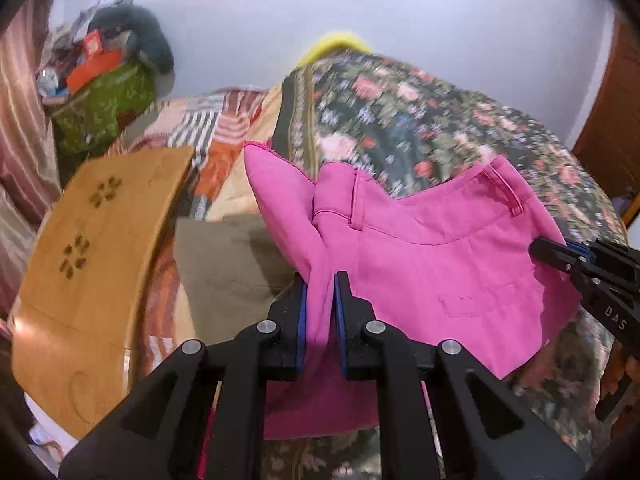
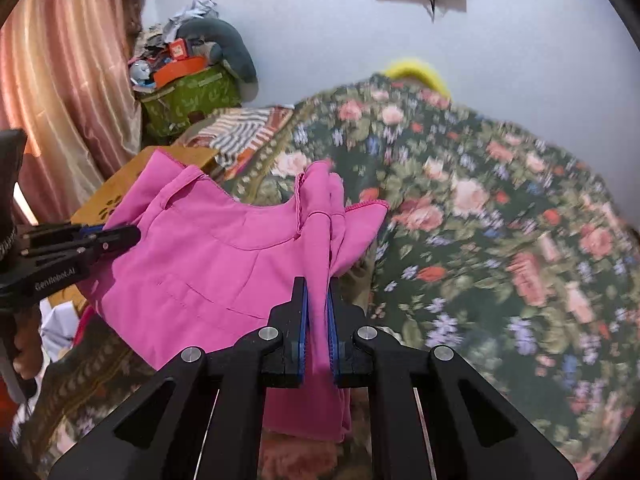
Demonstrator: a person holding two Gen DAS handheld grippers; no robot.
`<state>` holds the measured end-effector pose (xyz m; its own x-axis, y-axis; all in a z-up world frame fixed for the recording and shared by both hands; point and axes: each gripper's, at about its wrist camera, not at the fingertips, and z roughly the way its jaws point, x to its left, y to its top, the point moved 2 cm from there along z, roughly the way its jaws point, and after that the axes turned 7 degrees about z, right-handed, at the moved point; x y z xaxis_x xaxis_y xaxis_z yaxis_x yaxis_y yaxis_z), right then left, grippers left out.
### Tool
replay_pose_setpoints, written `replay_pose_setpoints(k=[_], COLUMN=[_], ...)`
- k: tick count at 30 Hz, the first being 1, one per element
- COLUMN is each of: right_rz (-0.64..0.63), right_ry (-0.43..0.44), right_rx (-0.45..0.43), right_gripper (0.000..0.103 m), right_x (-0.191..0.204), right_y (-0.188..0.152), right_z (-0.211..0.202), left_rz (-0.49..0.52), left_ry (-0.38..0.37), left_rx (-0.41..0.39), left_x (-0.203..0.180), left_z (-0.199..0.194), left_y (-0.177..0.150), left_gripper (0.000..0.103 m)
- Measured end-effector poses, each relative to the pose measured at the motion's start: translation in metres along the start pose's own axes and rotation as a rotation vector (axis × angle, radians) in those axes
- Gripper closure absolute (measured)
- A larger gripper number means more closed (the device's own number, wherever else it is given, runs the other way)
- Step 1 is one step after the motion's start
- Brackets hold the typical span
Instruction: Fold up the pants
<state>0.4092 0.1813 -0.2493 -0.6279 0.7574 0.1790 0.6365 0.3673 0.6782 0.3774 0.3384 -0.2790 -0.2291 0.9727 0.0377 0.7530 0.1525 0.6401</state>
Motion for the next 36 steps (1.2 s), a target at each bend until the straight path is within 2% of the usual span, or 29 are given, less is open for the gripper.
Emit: replay_pose_setpoints(k=[4, 7, 11, 14, 15, 20, 21, 23, 25, 28, 31, 36], right_rz=[0.02, 0.056, 0.029, 0.04, 0.042, 0.062, 0.069, 0.079, 0.078, 0.059, 0.048, -0.022], right_ry=[-0.01, 0.016, -0.009, -0.019, -0.025, -0.06, -0.059, -0.039, -0.032, -0.016, 0.041, 0.052], right_rx=[0.065, 0.088, 0.109, 0.105, 0.101, 0.108, 0.104, 0.088, 0.045, -0.023, -0.103, -0.244], right_gripper=[0.096, 0.095, 0.095, 0.094, 0.091, 0.088, 0.086, 0.074, 0.067, 0.067, 0.067, 0.067], right_x=[-0.005, -0.01, -0.01, -0.014, -0.016, -0.021, -0.021, -0.02, -0.015, -0.002, 0.015, 0.052], right_y=[-0.011, -0.013, -0.018, -0.021, -0.021, -0.02, -0.019, -0.017, -0.015, -0.011, -0.008, -0.009], right_z=[0.024, 0.025, 0.02, 0.013, 0.011, -0.014, -0.022, -0.039, -0.063, -0.103, -0.148, -0.226], left_rz=[-0.017, -0.019, -0.044, -0.038, -0.029, -0.034, -0.031, -0.023, -0.009, 0.012, 0.025, 0.058], left_ry=[0.015, 0.012, 0.006, 0.041, 0.062, 0.077, 0.079, 0.071, 0.066, 0.042, 0.02, -0.013], left_rx=[0.09, 0.131, 0.132, 0.145, 0.154, 0.185, 0.185, 0.163, 0.122, 0.038, -0.044, -0.23], left_x=[0.006, 0.008, 0.016, 0.021, 0.022, 0.031, 0.031, 0.028, 0.023, 0.012, -0.002, -0.029], left_z=[0.045, 0.062, 0.056, 0.047, 0.045, 0.025, 0.015, -0.006, -0.034, -0.092, -0.145, -0.258], left_y=[-0.016, -0.024, -0.029, -0.034, -0.036, -0.045, -0.046, -0.044, -0.04, -0.032, -0.026, -0.021], left_gripper=[0.091, 0.09, 0.087, 0.087, 0.087, 0.087, 0.087, 0.087, 0.087, 0.087, 0.087, 0.087])
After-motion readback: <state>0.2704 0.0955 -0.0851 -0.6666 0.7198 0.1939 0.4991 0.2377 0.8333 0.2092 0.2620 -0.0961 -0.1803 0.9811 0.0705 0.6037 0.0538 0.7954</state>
